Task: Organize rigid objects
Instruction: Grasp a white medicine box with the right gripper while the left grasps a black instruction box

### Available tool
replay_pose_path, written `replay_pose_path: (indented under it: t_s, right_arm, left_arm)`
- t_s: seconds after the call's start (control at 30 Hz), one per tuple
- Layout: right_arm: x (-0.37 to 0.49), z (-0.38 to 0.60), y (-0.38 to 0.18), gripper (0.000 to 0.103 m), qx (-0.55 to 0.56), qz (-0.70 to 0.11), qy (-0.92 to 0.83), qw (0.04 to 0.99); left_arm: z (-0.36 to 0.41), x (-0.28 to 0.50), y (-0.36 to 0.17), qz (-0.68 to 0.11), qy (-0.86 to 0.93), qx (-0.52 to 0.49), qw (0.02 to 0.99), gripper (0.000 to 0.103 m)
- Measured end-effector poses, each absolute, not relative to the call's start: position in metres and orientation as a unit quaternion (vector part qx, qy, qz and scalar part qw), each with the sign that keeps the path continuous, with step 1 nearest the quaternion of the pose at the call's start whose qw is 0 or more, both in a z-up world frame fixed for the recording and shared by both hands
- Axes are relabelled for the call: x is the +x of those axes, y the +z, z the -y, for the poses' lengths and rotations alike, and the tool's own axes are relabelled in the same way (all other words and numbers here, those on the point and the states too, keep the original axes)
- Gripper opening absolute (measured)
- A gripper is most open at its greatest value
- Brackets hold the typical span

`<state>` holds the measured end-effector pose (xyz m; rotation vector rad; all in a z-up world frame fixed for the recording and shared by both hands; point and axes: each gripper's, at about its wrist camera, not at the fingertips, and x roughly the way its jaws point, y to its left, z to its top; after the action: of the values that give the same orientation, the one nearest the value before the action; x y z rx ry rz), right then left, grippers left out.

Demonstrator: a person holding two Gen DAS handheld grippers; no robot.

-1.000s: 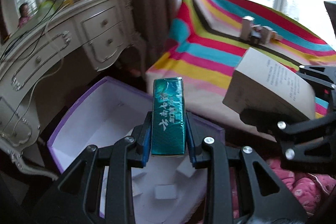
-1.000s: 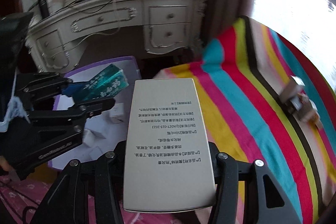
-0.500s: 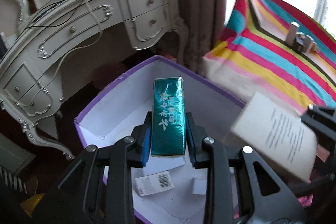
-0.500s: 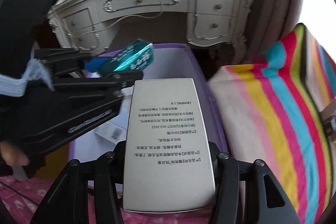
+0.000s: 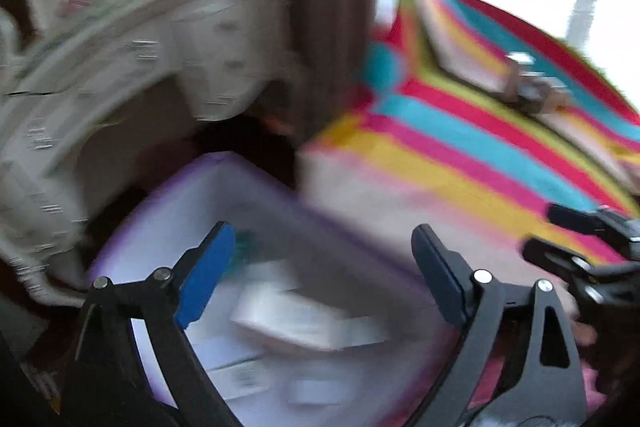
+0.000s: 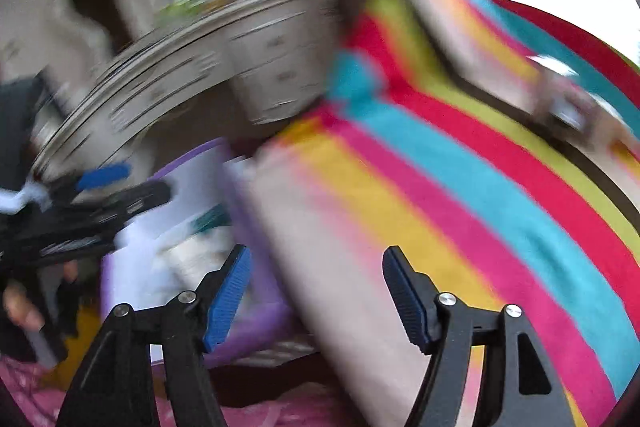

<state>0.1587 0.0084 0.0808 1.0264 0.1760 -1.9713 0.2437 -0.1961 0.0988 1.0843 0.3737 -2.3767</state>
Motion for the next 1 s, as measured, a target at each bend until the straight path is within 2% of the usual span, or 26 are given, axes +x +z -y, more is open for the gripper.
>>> replay_pose_path:
  t_s: [0.07, 0.17, 0.3, 0.47, 0.6, 1.0]
  right_arm:
    - [0.129, -0.042, 0.075, 0.069, 0.418, -0.045, -0.821, 0.386]
    - [0.096, -0.084, 0.069, 0.069, 0.421, -0.009, -0.847, 0.325]
    - [0.066, -0.129, 0.055, 0.069, 0.428, 0.009, -0.864, 0.266]
    - [0.020, -0.159, 0.043, 0.069, 0.434, 0.022, -0.871, 0.230]
    - [-0.031, -0.158, 0.036, 0.069, 0.430, 0.026, -0.874, 0.224]
    - [-0.167, -0.102, 0.023, 0.069, 0.409, -0.007, -0.885, 0.224]
  left_arm:
    - [0.175, 0.205, 0.095, -0.146, -0.882, 0.406, 0.192, 0.092]
    - [0.136, 0.139, 0.082, -0.109, -0.897, 0.407, 0.135, 0.092]
    - [0.098, 0.059, 0.055, -0.097, -0.904, 0.406, 0.090, 0.092]
    - [0.085, -0.003, 0.031, -0.090, -0.906, 0.406, 0.079, 0.092]
    - [0.088, -0.019, 0.008, -0.110, -0.895, 0.425, 0.083, 0.092]
    - [0.092, -0.012, 0.011, -0.148, -0.901, 0.402, 0.063, 0.096]
